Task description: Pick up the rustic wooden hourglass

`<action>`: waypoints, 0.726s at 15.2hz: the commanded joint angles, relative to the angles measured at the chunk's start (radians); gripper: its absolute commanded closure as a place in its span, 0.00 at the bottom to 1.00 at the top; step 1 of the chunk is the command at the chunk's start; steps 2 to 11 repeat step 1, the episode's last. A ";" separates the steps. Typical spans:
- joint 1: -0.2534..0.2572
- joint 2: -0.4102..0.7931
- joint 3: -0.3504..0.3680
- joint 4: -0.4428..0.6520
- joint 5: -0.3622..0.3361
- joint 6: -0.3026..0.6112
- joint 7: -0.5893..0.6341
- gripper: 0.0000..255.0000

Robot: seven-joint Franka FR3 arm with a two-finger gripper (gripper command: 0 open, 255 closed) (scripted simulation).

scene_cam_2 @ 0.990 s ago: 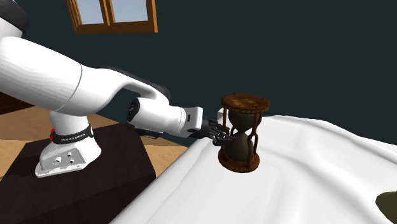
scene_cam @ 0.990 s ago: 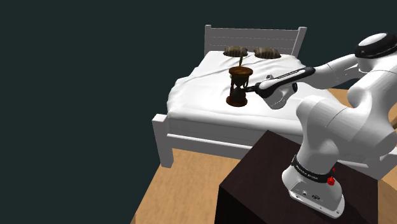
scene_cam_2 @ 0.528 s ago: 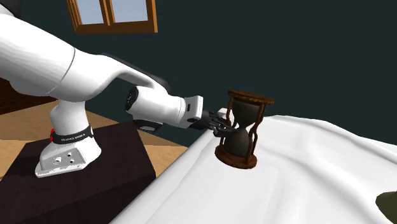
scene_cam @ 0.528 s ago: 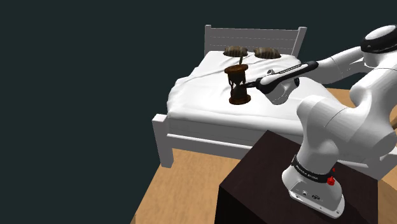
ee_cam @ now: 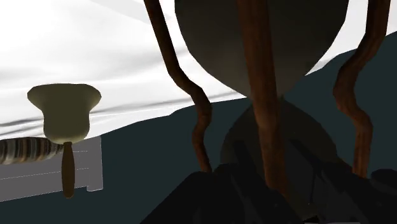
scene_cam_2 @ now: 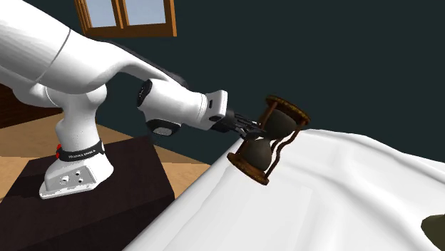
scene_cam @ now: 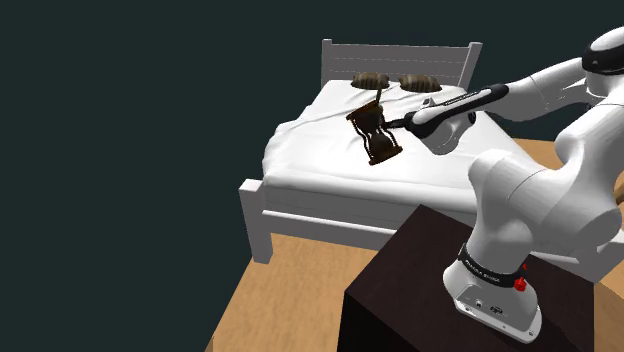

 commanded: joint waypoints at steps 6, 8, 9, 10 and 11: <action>-0.006 0.005 0.010 0.001 0.001 -0.004 0.004 1.00; -0.006 0.005 0.010 0.001 0.001 -0.004 0.004 1.00; -0.006 0.005 0.010 0.001 0.001 -0.004 0.004 1.00; -0.006 0.005 0.010 0.001 0.001 -0.004 0.004 1.00; -0.006 0.005 0.010 0.001 0.001 -0.004 0.004 1.00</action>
